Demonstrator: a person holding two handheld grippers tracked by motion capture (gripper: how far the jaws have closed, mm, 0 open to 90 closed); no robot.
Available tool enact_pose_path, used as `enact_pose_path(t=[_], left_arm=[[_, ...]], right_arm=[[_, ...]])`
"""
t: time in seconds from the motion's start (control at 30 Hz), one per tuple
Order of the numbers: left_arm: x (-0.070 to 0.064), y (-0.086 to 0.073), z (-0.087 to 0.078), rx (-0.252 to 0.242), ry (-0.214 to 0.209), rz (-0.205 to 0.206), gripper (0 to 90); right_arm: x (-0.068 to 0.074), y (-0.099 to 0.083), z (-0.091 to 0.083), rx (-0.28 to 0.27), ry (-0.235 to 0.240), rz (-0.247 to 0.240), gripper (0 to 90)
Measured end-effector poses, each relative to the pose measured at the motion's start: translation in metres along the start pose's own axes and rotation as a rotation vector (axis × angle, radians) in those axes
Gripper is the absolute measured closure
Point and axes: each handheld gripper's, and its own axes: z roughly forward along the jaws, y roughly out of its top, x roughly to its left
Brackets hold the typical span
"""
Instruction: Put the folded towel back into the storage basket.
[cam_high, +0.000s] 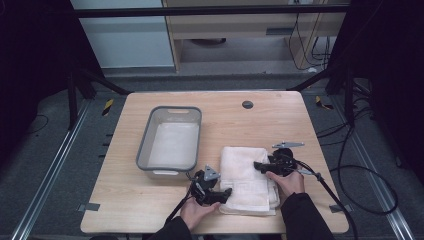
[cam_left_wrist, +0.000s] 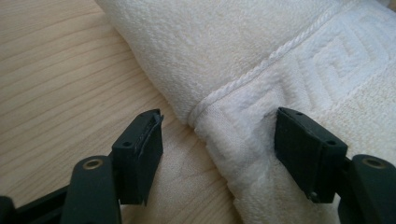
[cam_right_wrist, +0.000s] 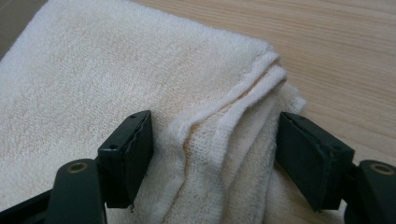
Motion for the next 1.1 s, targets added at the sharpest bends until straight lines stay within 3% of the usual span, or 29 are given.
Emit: enact_pose_path(t=[0.2, 0.43, 0.5, 0.53, 0.73, 0.97, 1.1], left_arm=[[0.002, 0.001, 0.001, 0.006, -0.048, -0.010, 42.7], [0.002, 0.002, 0.000, 0.026, -0.091, -0.015, 57.1], [0.001, 0.003, 0.000, 0.028, -0.096, -0.018, 59.8], [0.001, 0.003, 0.000, 0.028, -0.102, -0.019, 61.9], [0.001, 0.003, -0.001, 0.026, -0.117, -0.037, 70.7], [0.001, 0.003, -0.005, 0.001, -0.129, -0.043, 73.8], [0.001, 0.003, -0.011, -0.027, -0.139, -0.043, 74.4]], right_arm=[[-0.002, 0.000, 0.001, 0.015, 0.030, 0.032, 34.7], [-0.002, 0.001, 0.001, 0.042, 0.097, 0.088, 52.1], [-0.002, 0.002, 0.001, 0.042, 0.102, 0.089, 54.0], [-0.001, 0.002, 0.000, 0.037, 0.112, 0.089, 59.4], [0.000, 0.004, -0.005, 0.024, 0.122, 0.080, 64.4], [0.004, 0.008, -0.012, 0.003, 0.117, 0.054, 65.0], [0.008, 0.011, -0.024, -0.039, 0.119, 0.031, 65.0]])
